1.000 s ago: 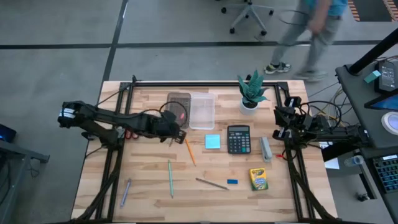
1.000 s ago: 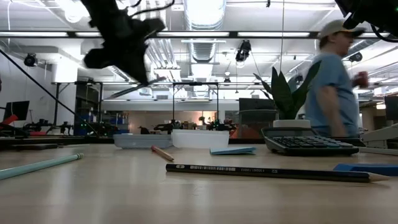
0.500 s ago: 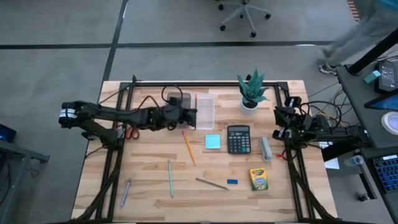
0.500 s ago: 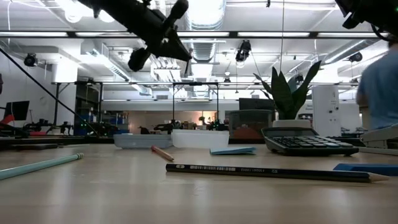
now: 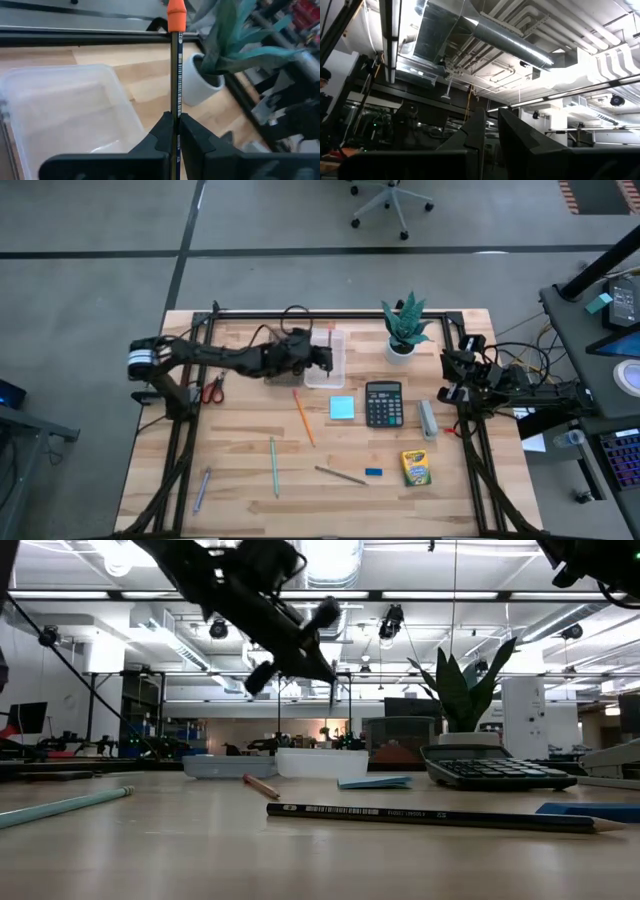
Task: Pack school essentials
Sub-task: Put the top black pencil into the transparent supply box, then put the blue eraser into the transparent supply box
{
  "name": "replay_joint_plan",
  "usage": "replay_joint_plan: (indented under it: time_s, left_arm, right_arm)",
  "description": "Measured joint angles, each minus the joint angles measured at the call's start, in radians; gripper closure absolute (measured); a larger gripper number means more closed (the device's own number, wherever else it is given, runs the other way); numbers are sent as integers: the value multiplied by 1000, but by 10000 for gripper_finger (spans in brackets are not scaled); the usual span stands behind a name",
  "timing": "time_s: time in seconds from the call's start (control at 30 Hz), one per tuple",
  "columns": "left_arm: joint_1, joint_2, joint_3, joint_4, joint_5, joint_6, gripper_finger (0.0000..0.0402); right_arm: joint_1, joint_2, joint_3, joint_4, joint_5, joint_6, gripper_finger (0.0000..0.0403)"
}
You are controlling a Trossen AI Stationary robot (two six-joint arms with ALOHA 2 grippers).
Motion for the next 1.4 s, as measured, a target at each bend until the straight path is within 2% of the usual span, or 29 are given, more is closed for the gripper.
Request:
replay_joint_plan:
  time_s: [0.2, 0.37, 0.5, 0.8, 1.03, 1.27, 1.4]
  left_arm:
    - [77, 114, 82, -5, 98, 26, 401]
    - [102, 174, 97, -13, 119, 25, 401]
    - [113, 187, 97, -6, 122, 24, 392]
    - [120, 189, 96, -8, 128, -1, 339]
    - [120, 187, 96, -9, 132, 6, 329]
    - [89, 127, 92, -6, 179, 145, 329]
    - [27, 57, 83, -6, 181, 309, 328]
  right_arm:
    - [0, 0, 0, -1, 5, -2, 360]
    - [0, 0, 0, -5, 19, -4, 360]
    - [0, 0, 0, -7, 19, -13, 360]
    - [0, 0, 0, -7, 19, -12, 360]
    - [0, 0, 0, -10, 19, -12, 360]
    - [0, 0, 0, -23, 20, -19, 360]
    - [0, 0, 0, -38, 20, -19, 360]
